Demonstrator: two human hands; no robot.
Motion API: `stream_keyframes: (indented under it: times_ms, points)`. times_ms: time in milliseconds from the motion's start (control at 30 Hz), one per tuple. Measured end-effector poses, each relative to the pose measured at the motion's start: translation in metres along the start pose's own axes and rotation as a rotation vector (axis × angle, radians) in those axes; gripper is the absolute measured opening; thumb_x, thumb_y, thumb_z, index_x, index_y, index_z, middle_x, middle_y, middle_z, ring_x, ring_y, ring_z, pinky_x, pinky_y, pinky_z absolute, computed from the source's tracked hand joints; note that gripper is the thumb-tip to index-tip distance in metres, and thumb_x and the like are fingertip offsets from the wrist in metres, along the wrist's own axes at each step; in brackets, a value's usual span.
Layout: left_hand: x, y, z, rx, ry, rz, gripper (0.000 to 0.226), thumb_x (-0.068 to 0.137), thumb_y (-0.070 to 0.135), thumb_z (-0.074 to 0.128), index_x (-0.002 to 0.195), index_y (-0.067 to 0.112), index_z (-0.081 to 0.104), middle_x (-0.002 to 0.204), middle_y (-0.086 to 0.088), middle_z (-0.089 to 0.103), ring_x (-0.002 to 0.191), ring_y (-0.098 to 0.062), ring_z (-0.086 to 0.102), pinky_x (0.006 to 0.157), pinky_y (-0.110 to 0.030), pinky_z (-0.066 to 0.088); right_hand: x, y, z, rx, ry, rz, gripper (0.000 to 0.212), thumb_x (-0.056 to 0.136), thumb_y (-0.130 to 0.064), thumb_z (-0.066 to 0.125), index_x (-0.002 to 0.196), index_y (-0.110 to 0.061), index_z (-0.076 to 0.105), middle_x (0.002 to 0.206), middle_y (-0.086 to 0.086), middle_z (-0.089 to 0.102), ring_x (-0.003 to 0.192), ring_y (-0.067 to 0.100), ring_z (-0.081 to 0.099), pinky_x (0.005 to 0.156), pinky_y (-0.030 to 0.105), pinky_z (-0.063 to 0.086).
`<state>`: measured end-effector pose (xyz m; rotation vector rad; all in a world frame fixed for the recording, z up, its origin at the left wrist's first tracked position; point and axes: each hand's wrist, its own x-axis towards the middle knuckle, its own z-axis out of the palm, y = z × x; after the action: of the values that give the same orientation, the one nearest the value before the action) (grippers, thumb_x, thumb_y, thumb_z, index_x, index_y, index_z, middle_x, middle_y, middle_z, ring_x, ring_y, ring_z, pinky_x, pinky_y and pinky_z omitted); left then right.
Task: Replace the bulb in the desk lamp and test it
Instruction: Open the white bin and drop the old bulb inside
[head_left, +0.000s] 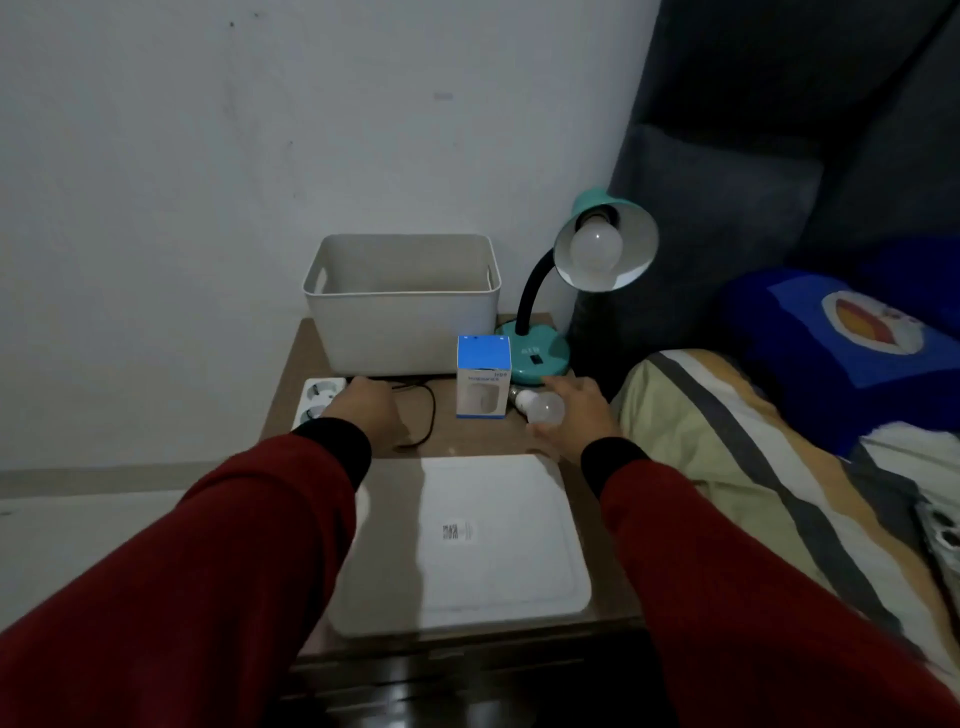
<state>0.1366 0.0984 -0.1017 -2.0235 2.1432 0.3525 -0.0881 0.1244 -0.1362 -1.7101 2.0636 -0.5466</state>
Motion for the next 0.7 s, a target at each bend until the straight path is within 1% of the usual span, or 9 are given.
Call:
stream_keyframes:
  times_ms: [67,167,300,367,433,467,567,633,700]
  points:
    - [0.013,0.001,-0.002,-0.043,-0.025,-0.012,0.048,0.080,0.041,0.067,0.104,0.000,0.063,0.112,-0.014,0.065,0.106,-0.027,0.060,0.086,-0.030,0.050,0.011,0.006,0.010,0.071,-0.011,0.060,0.074,0.076,-0.024,0.074,0.141,-0.023,0.040,0.145,0.015,0.031,0.129,0.030,0.042,0.110,0.033,0.034]
    - [0.030,-0.001,-0.001,-0.090,-0.053,-0.036,0.052,0.073,0.043,0.073,0.100,0.000,0.063,0.111,-0.016,0.063,0.102,-0.028,0.061,0.082,-0.029,0.050,0.025,0.013,0.023,0.147,-0.027,0.106,0.079,0.075,-0.028,0.075,0.143,-0.026,0.035,0.146,0.014,0.029,0.131,0.029,0.040,0.110,0.032,0.034]
    - [0.042,-0.002,0.002,-0.113,-0.091,-0.061,0.057,0.071,0.044,0.074,0.104,0.000,0.062,0.114,-0.016,0.061,0.103,-0.028,0.060,0.079,-0.027,0.048,0.036,0.017,0.032,0.159,-0.016,0.130,0.072,0.074,-0.034,0.075,0.138,-0.023,0.045,0.139,0.017,0.045,0.128,0.029,0.044,0.108,0.032,0.035]
    - [0.043,-0.001,0.002,-0.120,-0.092,-0.070,0.059,0.069,0.045,0.075,0.106,0.001,0.062,0.114,-0.015,0.062,0.104,-0.027,0.060,0.079,-0.027,0.048,0.037,0.017,0.030,0.174,-0.016,0.134,0.067,0.074,-0.032,0.076,0.134,-0.019,0.051,0.135,0.015,0.052,0.125,0.027,0.048,0.105,0.031,0.037]
    - [0.039,0.001,-0.002,-0.105,-0.076,-0.061,0.056,0.071,0.044,0.074,0.105,0.001,0.063,0.113,-0.014,0.064,0.103,-0.027,0.061,0.077,-0.027,0.048,0.036,0.016,0.026,0.204,-0.005,0.140,0.063,0.075,-0.030,0.075,0.132,-0.016,0.053,0.134,0.014,0.054,0.123,0.027,0.050,0.104,0.030,0.038]
    - [0.036,0.002,-0.004,-0.083,-0.065,-0.048,0.053,0.072,0.043,0.073,0.104,0.002,0.064,0.112,-0.014,0.065,0.103,-0.026,0.061,0.078,-0.027,0.048,0.034,0.015,0.022,0.212,0.000,0.143,0.061,0.076,-0.029,0.075,0.131,-0.015,0.053,0.134,0.014,0.054,0.122,0.027,0.050,0.103,0.031,0.038]
    - [0.027,0.006,-0.015,-0.007,-0.041,-0.008,0.047,0.080,0.039,0.066,0.108,0.001,0.063,0.116,-0.015,0.065,0.108,-0.028,0.060,0.089,-0.031,0.050,0.026,0.010,0.008,0.211,0.019,0.138,0.059,0.076,-0.029,0.075,0.130,-0.014,0.054,0.130,0.015,0.054,0.119,0.029,0.052,0.101,0.032,0.040]
    - [0.021,0.006,-0.025,0.010,-0.022,-0.003,0.045,0.084,0.036,0.063,0.112,0.001,0.061,0.120,-0.016,0.062,0.111,-0.029,0.059,0.091,-0.031,0.049,0.020,0.004,-0.003,0.212,0.028,0.128,0.058,0.076,-0.030,0.074,0.129,-0.015,0.055,0.128,0.016,0.055,0.116,0.030,0.053,0.099,0.033,0.042]
    - [0.013,0.006,-0.037,0.002,0.015,0.006,0.039,0.088,0.030,0.060,0.114,0.001,0.059,0.121,-0.016,0.061,0.112,-0.029,0.058,0.089,-0.031,0.049,0.012,-0.006,-0.018,0.193,0.038,0.115,0.058,0.076,-0.031,0.073,0.129,-0.016,0.054,0.128,0.016,0.055,0.115,0.030,0.054,0.098,0.034,0.044]
